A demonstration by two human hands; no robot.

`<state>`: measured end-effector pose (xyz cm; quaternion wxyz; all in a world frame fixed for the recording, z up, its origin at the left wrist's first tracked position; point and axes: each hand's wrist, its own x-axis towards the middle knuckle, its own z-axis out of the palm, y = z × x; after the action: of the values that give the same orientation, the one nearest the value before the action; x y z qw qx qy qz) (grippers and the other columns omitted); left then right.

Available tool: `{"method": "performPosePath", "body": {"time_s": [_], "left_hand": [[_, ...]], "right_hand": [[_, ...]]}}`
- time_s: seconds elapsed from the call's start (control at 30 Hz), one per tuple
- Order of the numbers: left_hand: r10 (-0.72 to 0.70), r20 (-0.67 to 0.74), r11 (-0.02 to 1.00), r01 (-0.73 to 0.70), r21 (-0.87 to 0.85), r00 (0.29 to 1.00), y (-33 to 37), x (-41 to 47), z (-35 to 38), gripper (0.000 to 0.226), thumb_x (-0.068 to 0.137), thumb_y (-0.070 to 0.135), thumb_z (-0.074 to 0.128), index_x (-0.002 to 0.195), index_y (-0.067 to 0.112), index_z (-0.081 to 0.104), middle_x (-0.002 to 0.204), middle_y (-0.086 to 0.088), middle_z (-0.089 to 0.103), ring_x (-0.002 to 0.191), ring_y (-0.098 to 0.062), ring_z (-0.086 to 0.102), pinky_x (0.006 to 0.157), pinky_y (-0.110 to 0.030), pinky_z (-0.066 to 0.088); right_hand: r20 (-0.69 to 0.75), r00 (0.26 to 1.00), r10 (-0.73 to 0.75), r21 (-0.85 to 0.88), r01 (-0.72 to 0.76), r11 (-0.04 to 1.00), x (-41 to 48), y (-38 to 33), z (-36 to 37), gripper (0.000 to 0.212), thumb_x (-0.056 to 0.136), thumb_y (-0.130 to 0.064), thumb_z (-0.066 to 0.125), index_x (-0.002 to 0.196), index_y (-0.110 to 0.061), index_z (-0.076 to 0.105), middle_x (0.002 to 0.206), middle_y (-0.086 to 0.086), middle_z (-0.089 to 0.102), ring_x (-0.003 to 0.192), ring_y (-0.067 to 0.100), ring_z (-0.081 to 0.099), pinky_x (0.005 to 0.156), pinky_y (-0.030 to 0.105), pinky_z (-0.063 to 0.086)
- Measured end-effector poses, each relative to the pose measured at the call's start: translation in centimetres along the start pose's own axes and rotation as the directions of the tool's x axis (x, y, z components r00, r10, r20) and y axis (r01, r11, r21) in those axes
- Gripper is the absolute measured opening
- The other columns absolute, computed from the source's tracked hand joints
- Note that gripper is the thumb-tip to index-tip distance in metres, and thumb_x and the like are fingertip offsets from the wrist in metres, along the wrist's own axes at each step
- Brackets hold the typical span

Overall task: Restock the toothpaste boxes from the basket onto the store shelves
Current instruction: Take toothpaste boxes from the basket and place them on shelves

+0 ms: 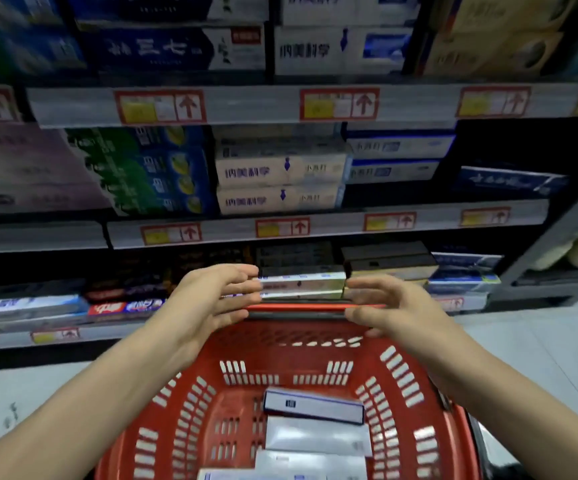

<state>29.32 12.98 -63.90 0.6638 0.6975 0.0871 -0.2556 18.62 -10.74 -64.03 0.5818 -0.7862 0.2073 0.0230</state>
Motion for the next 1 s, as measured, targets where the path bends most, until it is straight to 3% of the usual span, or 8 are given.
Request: {"method": "performPosePath", "body": {"time_s": [0.2, 0.33, 0.43, 0.57, 0.67, 0.77, 0.9, 1.0], "left_hand": [[-0.119, 0.107, 0.984, 0.103, 0.149, 0.987, -3.4, -1.5, 0.8, 0.026, 0.103, 0.021, 0.053, 0.113, 0.017, 0.076, 0.105, -0.006, 0.080, 0.101, -0.022, 0.076, 0.088, -0.036, 0.055], [-0.146, 0.133, 0.966, 0.112, 0.234, 0.980, -4.6, -1.3, 1.0, 0.027, 0.104, 0.024, 0.052, 0.114, 0.017, 0.077, 0.106, -0.006, 0.080, 0.100, -0.022, 0.077, 0.089, -0.036, 0.055], [-0.169, 0.149, 0.946, 0.118, 0.301, 0.974, -5.8, -1.1, 1.3, 0.026, 0.104, 0.025, 0.055, 0.112, 0.016, 0.077, 0.104, -0.007, 0.080, 0.099, -0.022, 0.077, 0.089, -0.036, 0.056], [-0.219, 0.124, 0.881, 0.141, 0.452, 0.968, -9.6, 0.5, 2.6, 0.019, 0.102, 0.021, 0.058, 0.109, 0.014, 0.075, 0.096, -0.008, 0.081, 0.085, -0.020, 0.075, 0.071, -0.028, 0.055], [-0.297, 0.190, 0.732, 0.096, 0.674, 0.936, -14.2, 2.5, 3.1, 0.015, 0.104, 0.021, 0.058, 0.108, 0.015, 0.070, 0.097, -0.009, 0.078, 0.078, -0.018, 0.070, 0.062, -0.026, 0.052], [-0.407, 0.272, 0.537, -0.013, 0.844, 0.872, -18.6, 4.3, 3.1, 0.013, 0.103, 0.021, 0.056, 0.100, 0.019, 0.069, 0.090, -0.003, 0.074, 0.077, -0.017, 0.067, 0.059, -0.022, 0.046], [-0.425, 0.332, 0.232, -0.253, 0.939, 0.842, -22.4, 6.0, 3.0, 0.027, 0.096, 0.028, 0.065, 0.121, 0.022, 0.070, 0.106, 0.003, 0.067, 0.094, -0.015, 0.061, 0.074, -0.025, 0.041], [-0.485, 0.330, 0.101, -0.323, 0.941, 0.810, -23.8, 6.4, 3.2, 0.041, 0.094, 0.033, 0.066, 0.134, 0.023, 0.063, 0.129, -0.003, 0.066, 0.112, -0.020, 0.062, 0.082, -0.027, 0.044]], "right_hand": [[0.086, 0.993, 0.082, -0.006, -0.082, 0.997, -2.0, 2.1, 1.0, 0.033, 0.088, -0.015, 0.081, 0.118, -0.024, 0.071, 0.109, 0.004, 0.075, 0.096, 0.013, 0.073, 0.069, 0.019, 0.054], [0.069, 0.994, 0.084, -0.156, -0.072, 0.985, -2.4, 3.8, 0.9, 0.030, 0.088, -0.019, 0.081, 0.116, -0.025, 0.070, 0.104, -0.002, 0.069, 0.095, 0.013, 0.067, 0.078, 0.025, 0.049], [0.097, 0.993, 0.071, -0.237, -0.046, 0.970, -2.4, 4.5, 0.9, 0.030, 0.088, -0.023, 0.081, 0.117, -0.027, 0.071, 0.107, -0.004, 0.069, 0.102, 0.012, 0.068, 0.091, 0.032, 0.056], [0.121, 0.993, -0.011, -0.367, 0.055, 0.928, -3.0, 4.5, 0.9, 0.034, 0.091, -0.027, 0.078, 0.124, -0.027, 0.069, 0.114, -0.010, 0.070, 0.101, 0.006, 0.064, 0.087, 0.025, 0.052], [0.123, 0.988, -0.089, -0.544, 0.142, 0.827, -3.4, 4.7, 0.7, 0.040, 0.094, -0.031, 0.073, 0.133, -0.028, 0.065, 0.126, -0.011, 0.066, 0.099, 0.003, 0.055, 0.084, 0.021, 0.041], [0.139, 0.981, -0.132, -0.624, 0.191, 0.758, -3.6, 4.8, 0.6, 0.044, 0.095, -0.035, 0.071, 0.137, -0.030, 0.060, 0.131, -0.007, 0.060, 0.107, 0.008, 0.057, 0.088, 0.022, 0.043], [0.189, 0.975, -0.120, -0.592, 0.211, 0.778, -3.7, 4.5, 0.4, 0.040, 0.095, -0.035, 0.070, 0.134, -0.029, 0.064, 0.130, -0.010, 0.062, 0.104, 0.004, 0.054, 0.085, 0.021, 0.039], [0.197, 0.972, -0.127, -0.577, 0.220, 0.786, -3.8, 4.7, 0.3, 0.040, 0.095, -0.037, 0.070, 0.134, -0.029, 0.063, 0.130, -0.012, 0.062, 0.100, 0.000, 0.049, 0.085, 0.020, 0.038]]}}
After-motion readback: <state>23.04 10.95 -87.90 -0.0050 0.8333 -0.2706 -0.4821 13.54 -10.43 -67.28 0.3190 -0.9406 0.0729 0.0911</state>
